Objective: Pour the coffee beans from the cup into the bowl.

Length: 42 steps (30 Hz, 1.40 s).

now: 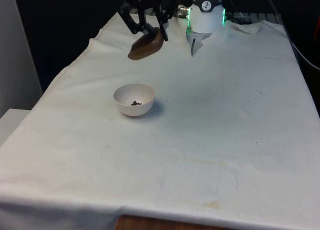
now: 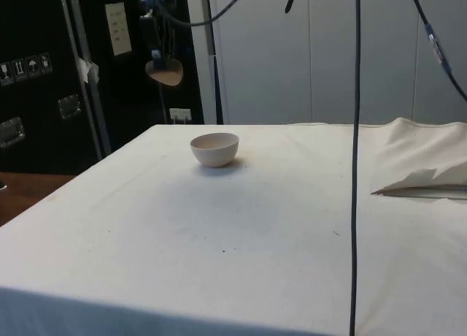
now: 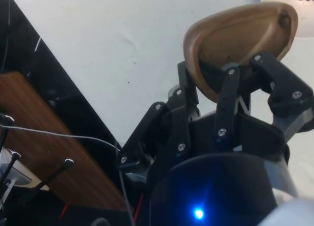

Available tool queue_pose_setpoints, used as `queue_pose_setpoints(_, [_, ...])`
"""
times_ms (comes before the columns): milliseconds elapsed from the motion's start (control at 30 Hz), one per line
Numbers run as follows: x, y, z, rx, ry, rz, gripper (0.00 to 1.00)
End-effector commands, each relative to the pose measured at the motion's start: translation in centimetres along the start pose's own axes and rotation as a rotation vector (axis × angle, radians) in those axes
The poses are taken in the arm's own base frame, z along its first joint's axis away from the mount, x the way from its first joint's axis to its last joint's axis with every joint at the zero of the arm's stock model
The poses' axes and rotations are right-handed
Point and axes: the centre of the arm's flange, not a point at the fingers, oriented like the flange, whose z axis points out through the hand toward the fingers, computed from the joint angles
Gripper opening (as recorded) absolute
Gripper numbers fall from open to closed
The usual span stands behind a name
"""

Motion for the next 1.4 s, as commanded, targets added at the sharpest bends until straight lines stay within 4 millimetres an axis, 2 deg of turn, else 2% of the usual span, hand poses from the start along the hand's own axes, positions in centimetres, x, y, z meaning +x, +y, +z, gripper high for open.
queue_pose_setpoints(0, [0.2,-0.2,0.2,-0.006,0.005,0.011,0.02])
queue_pose_setpoints(333, [0.7,-1.5,1.0,0.013,-0.003,0.029,0.02])
queue_pose_setpoints(533, [1.3,-3.2,2.6,0.015,-0.005,0.045,0.02])
queue_pose_setpoints(600, [1.2,-3.1,2.5,0.027,-0.012,0.041,0.02])
queue_pose_setpoints(733, [1.4,-4.1,3.6,0.020,-0.011,0.048,0.02])
queue_pose_setpoints(1367, [-0.3,-5.1,7.3,0.021,0.008,0.066,0.02])
